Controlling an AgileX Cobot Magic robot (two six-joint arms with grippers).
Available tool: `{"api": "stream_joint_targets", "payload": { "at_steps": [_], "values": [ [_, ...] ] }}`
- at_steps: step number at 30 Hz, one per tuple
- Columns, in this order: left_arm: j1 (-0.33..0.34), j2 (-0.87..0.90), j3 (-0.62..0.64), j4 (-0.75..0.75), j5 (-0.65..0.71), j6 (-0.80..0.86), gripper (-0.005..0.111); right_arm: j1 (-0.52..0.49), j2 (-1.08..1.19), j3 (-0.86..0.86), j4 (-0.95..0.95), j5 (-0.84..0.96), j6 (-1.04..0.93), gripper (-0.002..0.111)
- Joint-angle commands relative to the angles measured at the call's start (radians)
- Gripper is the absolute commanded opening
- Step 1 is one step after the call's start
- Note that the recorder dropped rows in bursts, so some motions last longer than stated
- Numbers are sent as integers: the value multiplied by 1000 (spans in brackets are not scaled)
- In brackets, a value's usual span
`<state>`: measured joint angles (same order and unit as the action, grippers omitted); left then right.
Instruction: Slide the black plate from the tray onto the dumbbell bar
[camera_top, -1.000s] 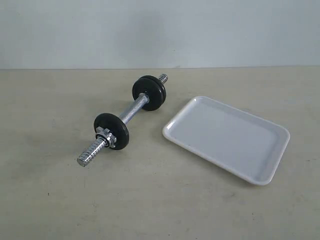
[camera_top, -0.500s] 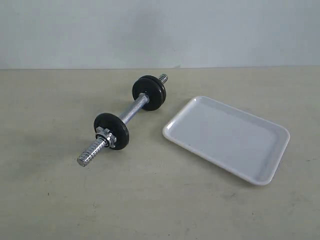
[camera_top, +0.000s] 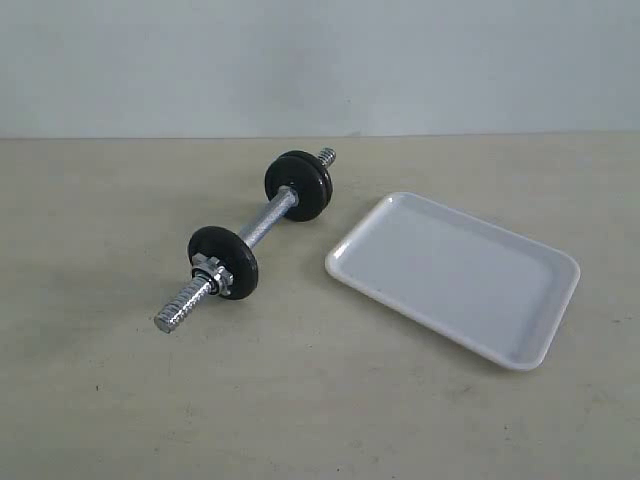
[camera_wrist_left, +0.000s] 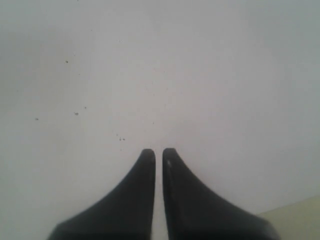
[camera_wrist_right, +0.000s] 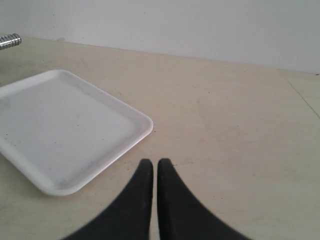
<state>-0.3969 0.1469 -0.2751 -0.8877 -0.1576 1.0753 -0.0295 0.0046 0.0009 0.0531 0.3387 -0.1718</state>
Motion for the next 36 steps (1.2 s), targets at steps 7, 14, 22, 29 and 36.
{"api": "stream_joint_targets", "payload": {
  "at_steps": [7, 14, 22, 29, 36],
  "values": [
    [290, -92, 209, -73, 99, -176, 4, -2, -5, -1, -9, -1, 6, 1],
    [345, -147, 218, -73, 48, -219, 4, -2, -5, -1, -9, -1, 6, 1],
    [345, -147, 187, -71, -10, -224, 4, -2, -5, -1, -9, -1, 5, 1],
    [345, -147, 200, 755, 13, -937, 4, -2, -5, -1, -9, -1, 7, 1],
    [345, -147, 275, 844, 104, -968, 4, -2, -5, -1, -9, -1, 7, 1]
  ]
}}
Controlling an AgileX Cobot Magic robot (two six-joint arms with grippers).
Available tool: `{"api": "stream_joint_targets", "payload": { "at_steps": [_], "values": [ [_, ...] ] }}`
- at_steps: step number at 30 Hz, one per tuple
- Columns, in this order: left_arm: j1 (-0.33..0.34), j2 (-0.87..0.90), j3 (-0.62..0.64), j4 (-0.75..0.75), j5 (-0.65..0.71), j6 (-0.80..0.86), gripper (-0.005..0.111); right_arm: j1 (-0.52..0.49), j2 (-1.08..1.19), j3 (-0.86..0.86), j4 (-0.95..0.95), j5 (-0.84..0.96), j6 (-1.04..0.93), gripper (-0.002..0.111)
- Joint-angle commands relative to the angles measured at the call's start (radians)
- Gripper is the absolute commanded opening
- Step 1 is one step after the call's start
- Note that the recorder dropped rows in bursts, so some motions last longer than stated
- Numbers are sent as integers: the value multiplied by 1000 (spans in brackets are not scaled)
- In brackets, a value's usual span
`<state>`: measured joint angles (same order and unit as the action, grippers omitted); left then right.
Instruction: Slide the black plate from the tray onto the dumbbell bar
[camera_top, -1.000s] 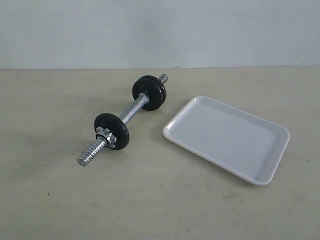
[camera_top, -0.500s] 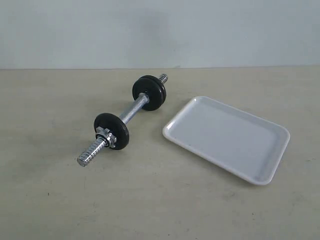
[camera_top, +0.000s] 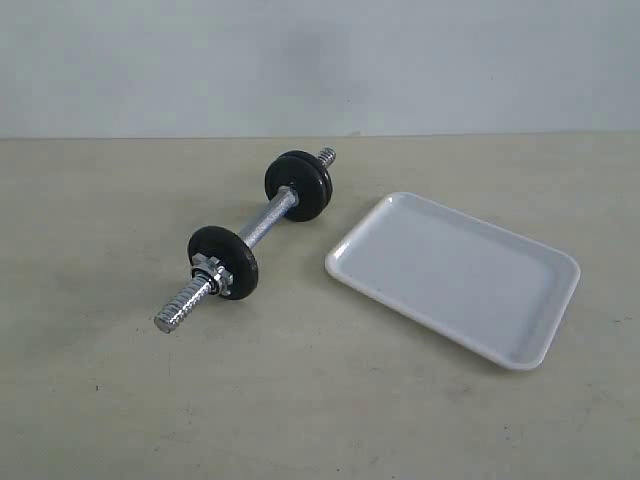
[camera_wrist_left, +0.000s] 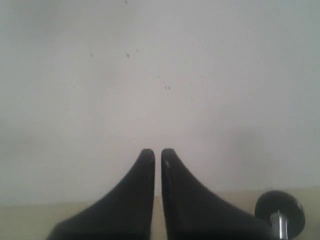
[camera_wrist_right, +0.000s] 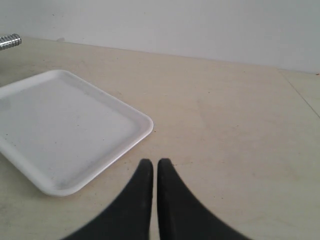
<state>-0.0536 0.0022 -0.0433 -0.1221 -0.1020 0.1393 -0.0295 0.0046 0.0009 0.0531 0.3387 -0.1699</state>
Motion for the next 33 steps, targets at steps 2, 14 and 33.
{"api": "stream_joint_targets", "payload": {
  "at_steps": [2, 14, 33],
  "values": [
    [2, -2, 43, 105, 70, -32, 4, -2, -5, -1, -9, -1, 5, 1],
    [34, -2, 43, 131, 445, -111, 4, -2, -5, -1, -9, -1, 7, 1],
    [34, -2, 43, 134, 441, -79, 4, -2, -5, -1, -9, -1, 7, 1]
  ]
}}
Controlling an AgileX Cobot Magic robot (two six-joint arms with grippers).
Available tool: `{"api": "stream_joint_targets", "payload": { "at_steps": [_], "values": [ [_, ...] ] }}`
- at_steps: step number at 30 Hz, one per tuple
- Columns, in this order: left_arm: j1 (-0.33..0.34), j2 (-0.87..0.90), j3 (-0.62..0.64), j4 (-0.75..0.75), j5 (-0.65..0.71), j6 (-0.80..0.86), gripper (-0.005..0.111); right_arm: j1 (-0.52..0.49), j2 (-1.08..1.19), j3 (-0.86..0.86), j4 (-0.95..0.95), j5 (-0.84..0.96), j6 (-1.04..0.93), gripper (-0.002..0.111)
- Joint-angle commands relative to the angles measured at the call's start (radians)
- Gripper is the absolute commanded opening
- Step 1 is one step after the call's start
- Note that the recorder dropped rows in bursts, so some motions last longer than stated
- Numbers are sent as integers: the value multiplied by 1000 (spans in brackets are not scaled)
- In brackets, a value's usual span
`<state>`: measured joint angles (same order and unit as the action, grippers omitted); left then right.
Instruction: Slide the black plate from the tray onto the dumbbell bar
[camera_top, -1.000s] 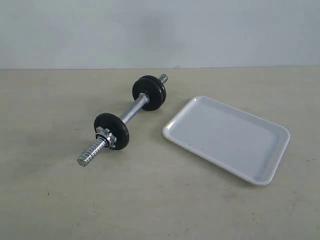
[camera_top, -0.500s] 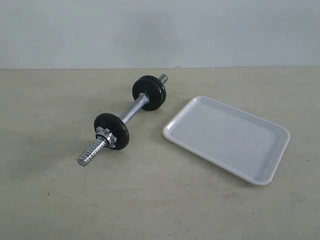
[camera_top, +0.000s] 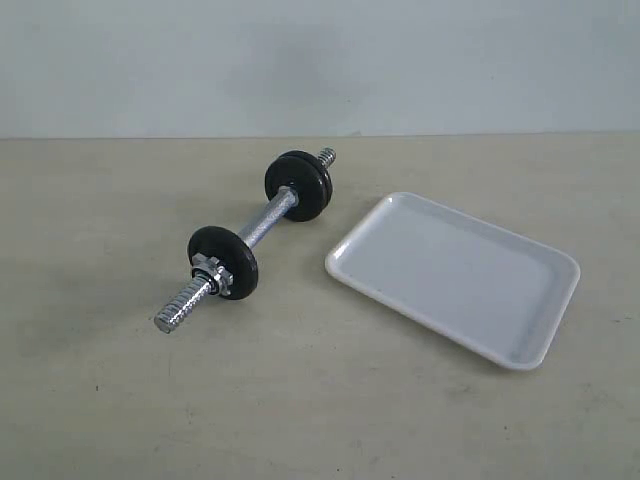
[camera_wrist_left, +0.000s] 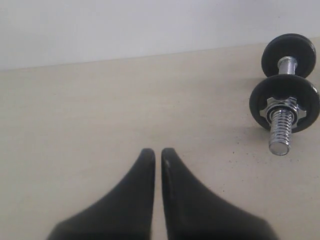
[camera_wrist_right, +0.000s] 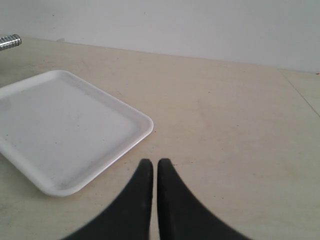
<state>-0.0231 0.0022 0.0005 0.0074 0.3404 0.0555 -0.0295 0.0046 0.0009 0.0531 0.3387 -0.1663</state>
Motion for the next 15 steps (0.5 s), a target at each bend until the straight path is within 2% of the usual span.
{"api": "stream_joint_targets", "payload": {
  "at_steps": [1, 15],
  "values": [
    [3, -2, -1, 4, -2, 5, 4, -2, -5, -1, -9, -1, 3, 1],
    [3, -2, -1, 4, -2, 5, 4, -2, -5, -1, -9, -10, 5, 1]
  ]
}}
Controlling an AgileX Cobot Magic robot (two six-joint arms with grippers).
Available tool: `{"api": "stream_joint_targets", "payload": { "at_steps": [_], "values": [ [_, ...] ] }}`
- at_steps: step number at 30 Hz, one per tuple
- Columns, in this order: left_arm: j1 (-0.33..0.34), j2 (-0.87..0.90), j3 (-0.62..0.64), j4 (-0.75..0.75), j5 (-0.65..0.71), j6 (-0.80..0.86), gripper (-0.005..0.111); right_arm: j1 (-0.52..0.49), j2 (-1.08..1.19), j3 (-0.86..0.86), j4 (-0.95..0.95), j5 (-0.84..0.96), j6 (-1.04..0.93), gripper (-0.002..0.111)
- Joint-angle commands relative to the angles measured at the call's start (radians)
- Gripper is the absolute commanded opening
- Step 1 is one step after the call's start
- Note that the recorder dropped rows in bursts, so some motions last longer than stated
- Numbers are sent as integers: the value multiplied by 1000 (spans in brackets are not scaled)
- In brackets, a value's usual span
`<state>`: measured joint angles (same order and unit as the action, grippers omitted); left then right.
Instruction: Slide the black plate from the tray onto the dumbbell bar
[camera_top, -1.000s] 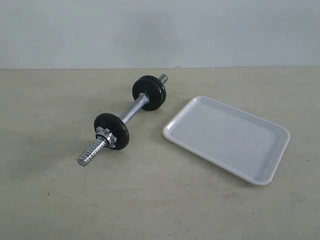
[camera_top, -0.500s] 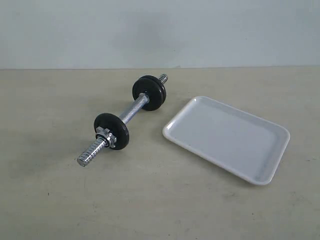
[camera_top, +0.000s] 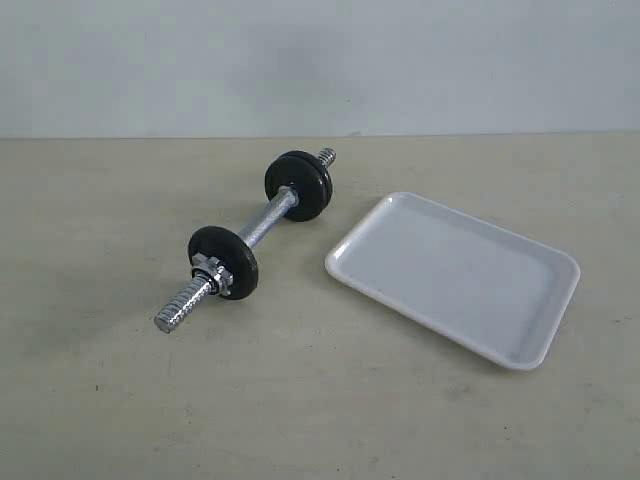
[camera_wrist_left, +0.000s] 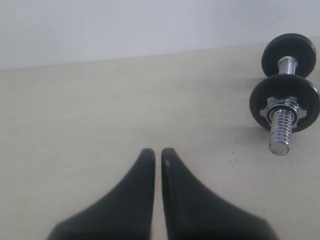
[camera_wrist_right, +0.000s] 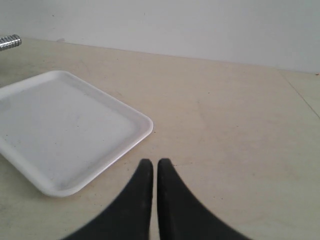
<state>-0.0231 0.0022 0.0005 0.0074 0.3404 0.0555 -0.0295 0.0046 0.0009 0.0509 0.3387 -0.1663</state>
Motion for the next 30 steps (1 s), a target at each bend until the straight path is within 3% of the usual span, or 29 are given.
{"api": "stream_joint_targets", "payload": {
  "at_steps": [1, 30],
  "values": [
    [3, -2, -1, 4, -2, 5, 4, -2, -5, -1, -7, -10, 5, 1],
    [3, -2, -1, 4, -2, 5, 4, 9, -5, -1, -7, -1, 8, 1]
  ]
}}
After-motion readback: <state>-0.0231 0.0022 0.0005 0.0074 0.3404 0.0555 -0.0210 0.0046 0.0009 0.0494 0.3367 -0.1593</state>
